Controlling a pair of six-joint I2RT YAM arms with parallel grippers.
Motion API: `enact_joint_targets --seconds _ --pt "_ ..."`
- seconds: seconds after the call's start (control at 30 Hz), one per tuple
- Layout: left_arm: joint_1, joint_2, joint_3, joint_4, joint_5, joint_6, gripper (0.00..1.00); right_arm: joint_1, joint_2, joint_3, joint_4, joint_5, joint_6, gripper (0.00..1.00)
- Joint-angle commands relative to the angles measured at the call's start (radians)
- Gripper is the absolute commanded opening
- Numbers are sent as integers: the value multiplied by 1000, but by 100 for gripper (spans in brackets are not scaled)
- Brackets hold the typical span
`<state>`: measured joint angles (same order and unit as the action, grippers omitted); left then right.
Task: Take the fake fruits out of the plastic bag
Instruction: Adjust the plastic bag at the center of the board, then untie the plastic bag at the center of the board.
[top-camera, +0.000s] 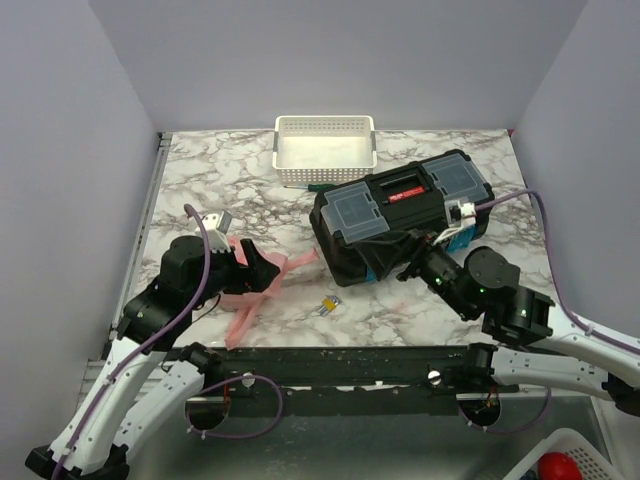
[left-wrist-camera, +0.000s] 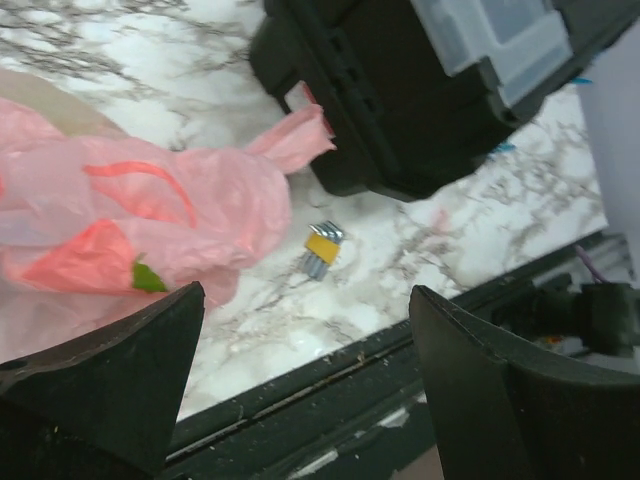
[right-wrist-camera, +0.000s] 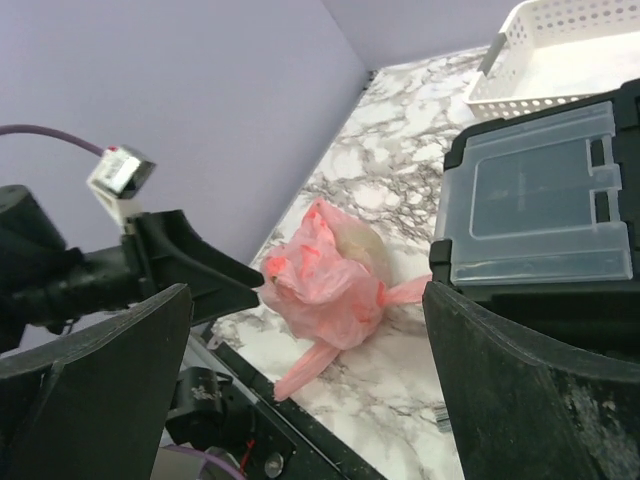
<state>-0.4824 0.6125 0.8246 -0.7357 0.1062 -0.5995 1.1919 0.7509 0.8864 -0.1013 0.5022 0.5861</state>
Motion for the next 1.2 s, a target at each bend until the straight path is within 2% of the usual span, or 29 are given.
enact_joint_targets --seconds 0.0,0.13,0.23,0.3,0.4,0.53,0.57,0.63,0.73,0.97,1.07,1.17 --pt "-6 -4 5 -66 168 -68 83 5 59 16 -78 77 8 100" --pt "-6 -32 -28 -141 180 -116 82 5 141 56 -139 80 51 100" --pt "-6 -70 -59 -205 138 -125 63 5 186 80 -155 62 46 100" --pt "-15 -51 -90 -249 99 -151 60 5 190 74 -141 60 38 100" --pt "-74 -34 -160 -238 25 -214 61 5 172 35 -77 67 23 100" --pt "-179 5 -185 -275 -218 -321 66 5 151 24 -45 54 27 100" --pt "-187 16 -189 -280 -252 -349 71 5 144 16 -36 46 20 100" --pt "-187 52 -192 -289 -309 -406 86 5 132 2 -22 50 11 100" --pt "-200 121 -184 -286 -374 -479 92 5 110 2 -36 59 33 100" --pt "-202 161 -320 -33 -443 -568 87 5 67 -7 -21 48 24 100" --pt "-206 238 -337 44 -448 -520 83 6 61 -17 -13 36 29 100" --pt "-207 330 -345 74 -425 -507 75 5 60 -39 -2 39 40 100"
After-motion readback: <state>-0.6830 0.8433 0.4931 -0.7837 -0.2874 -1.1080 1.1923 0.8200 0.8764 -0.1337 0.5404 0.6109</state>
